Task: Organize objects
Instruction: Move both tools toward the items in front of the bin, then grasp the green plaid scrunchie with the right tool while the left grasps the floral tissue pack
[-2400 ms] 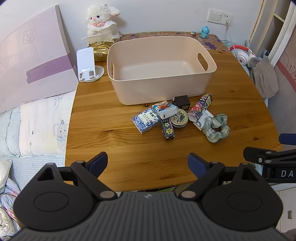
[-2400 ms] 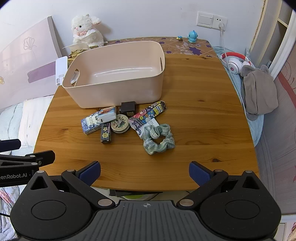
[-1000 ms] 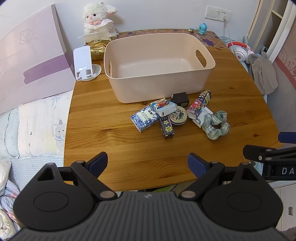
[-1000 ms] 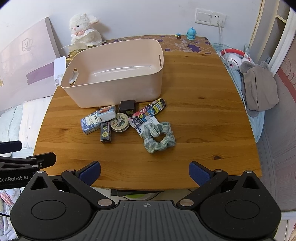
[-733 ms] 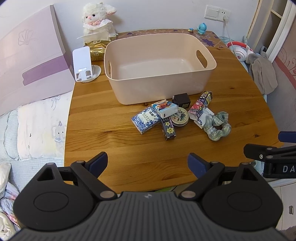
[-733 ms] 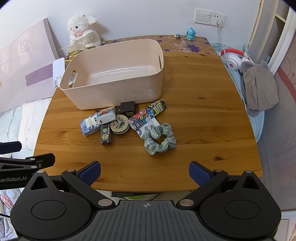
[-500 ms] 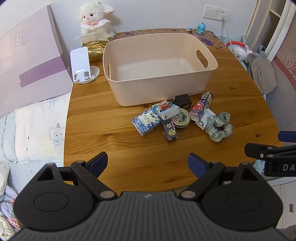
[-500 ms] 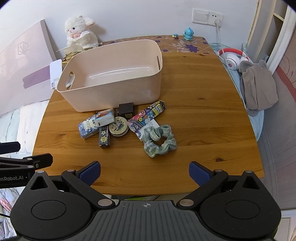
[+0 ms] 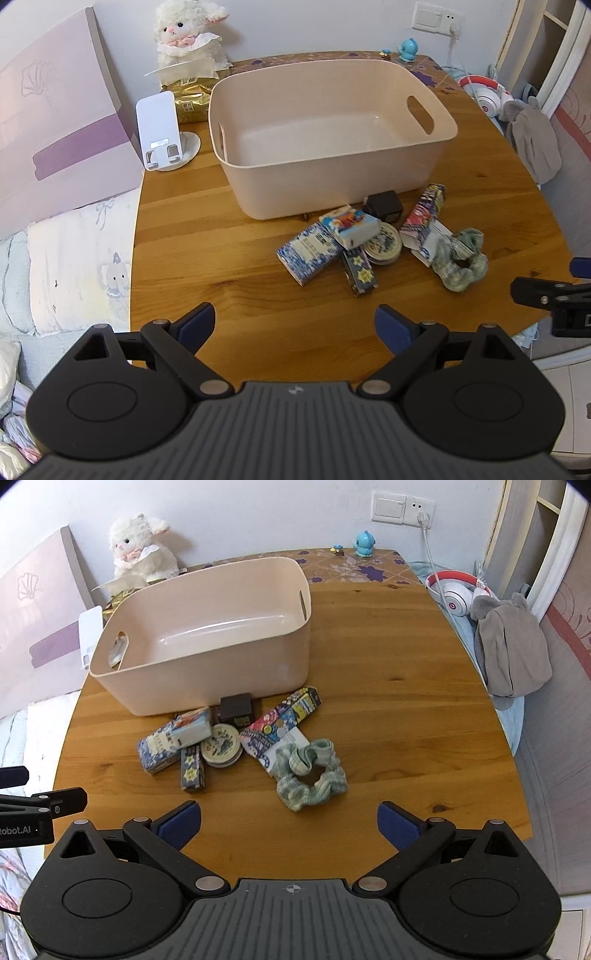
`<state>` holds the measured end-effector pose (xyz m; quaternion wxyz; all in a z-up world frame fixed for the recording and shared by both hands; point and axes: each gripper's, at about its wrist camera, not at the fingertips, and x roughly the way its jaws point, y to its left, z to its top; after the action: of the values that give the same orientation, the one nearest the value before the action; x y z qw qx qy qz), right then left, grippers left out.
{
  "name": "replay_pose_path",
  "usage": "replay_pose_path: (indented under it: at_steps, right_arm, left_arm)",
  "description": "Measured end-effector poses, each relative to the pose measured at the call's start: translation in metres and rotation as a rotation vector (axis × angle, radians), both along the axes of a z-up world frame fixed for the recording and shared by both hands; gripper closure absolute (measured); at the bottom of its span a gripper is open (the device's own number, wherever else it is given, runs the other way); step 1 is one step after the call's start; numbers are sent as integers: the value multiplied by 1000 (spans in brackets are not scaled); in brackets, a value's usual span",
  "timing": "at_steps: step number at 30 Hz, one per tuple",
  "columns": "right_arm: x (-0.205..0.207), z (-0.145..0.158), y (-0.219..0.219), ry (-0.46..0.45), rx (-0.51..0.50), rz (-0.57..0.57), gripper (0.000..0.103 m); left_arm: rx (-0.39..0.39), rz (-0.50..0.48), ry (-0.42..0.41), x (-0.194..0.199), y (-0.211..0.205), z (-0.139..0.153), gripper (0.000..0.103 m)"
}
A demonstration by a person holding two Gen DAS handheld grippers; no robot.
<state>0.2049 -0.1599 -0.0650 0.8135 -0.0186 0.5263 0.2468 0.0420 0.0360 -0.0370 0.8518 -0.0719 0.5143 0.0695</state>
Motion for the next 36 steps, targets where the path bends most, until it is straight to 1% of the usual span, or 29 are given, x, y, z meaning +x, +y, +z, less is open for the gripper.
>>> replay_pose_path:
  at_steps: [8,13,15,18,22,28,30,31,36]
  right_arm:
    - [27,-26,13,19,-2,13,0]
    - [42,-50,23,22,-41,67,0]
    - [47,-59,27,19,-49,78,0]
    - [56,-73,29,36,-45,81,0]
    - [68,-94,33,89,-32,89,0]
    - [74,-115,45,109,-56,139,0]
    - [76,-122,48,130,-64,149,4]
    - [78,-125,50,143,-66,151,9]
    - [81,-136,60,175,-71,164,13]
  left_arm:
    - [12,-5,14,30,9,-22,9]
    - [0,-39,32,47,12,-45,9]
    - [14,-65,35,54,11,-53,9]
    - [56,-103,41,64,6,-68,9]
    - [71,-149,65,80,3,-90,10]
    - [97,-201,63,99,1,-110,10]
    - [85,-222,70,106,2,-115,10]
    - [77,-224,71,108,3,-116,10]
    - [59,-230,79,116,8,-126,11]
